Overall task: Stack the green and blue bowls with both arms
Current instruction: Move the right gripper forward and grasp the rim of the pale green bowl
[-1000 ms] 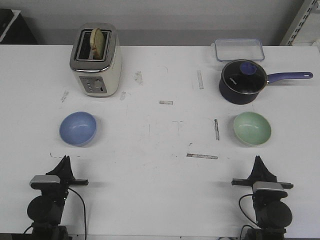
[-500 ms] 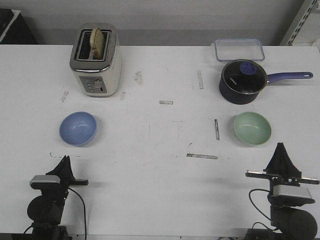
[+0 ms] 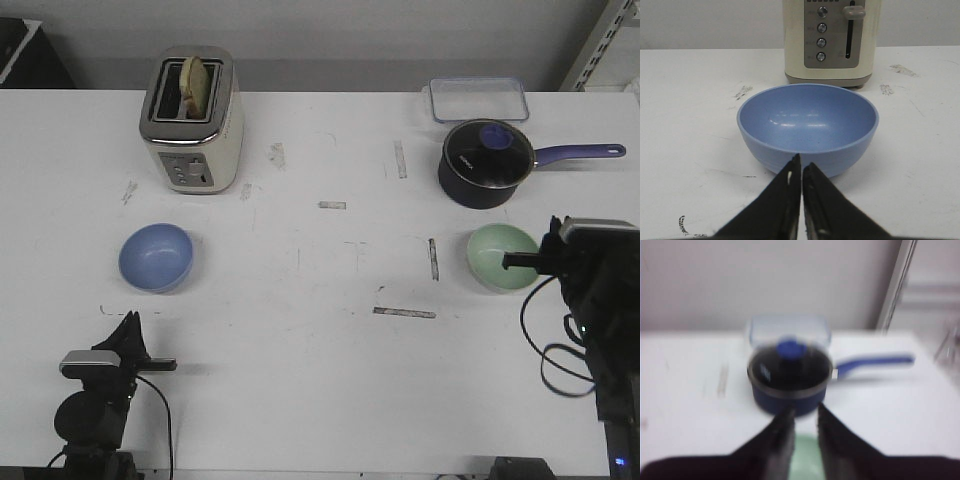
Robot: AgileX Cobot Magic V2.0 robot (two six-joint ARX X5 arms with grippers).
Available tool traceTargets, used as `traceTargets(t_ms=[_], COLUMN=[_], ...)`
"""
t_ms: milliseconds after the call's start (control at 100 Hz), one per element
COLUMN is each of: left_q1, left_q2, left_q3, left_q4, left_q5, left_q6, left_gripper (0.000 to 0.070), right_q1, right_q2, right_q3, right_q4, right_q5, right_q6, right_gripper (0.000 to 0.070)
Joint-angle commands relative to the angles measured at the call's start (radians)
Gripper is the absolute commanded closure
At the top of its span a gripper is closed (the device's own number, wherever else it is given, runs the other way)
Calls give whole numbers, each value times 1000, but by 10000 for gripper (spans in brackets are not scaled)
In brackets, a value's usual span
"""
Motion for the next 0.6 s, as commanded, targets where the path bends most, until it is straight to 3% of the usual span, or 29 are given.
traceTargets(t_ms=[0, 120, 200, 380, 590], left_q1=[0, 0, 0, 0, 0], left_q2=[-1, -1, -1, -1, -1], left_q3=[-21, -21, -21, -21, -21], left_q4=[13, 13, 13, 12, 13], left_q5=[1, 2, 1, 1, 1], left_q6=[2, 2, 2, 2, 2], left_gripper=[699, 699, 699, 699, 699], right_q1=[-18, -60, -91, -177, -234], right_q2=[66, 169, 237, 380, 529], right_q3=[20, 20, 20, 20, 20], right_q4=[-37, -79, -109, -154, -170], right_q5=[-2, -9, -8, -36, -52], right_q6=[-18, -55, -79, -135, -138], right_gripper=[433, 268, 195, 192, 194])
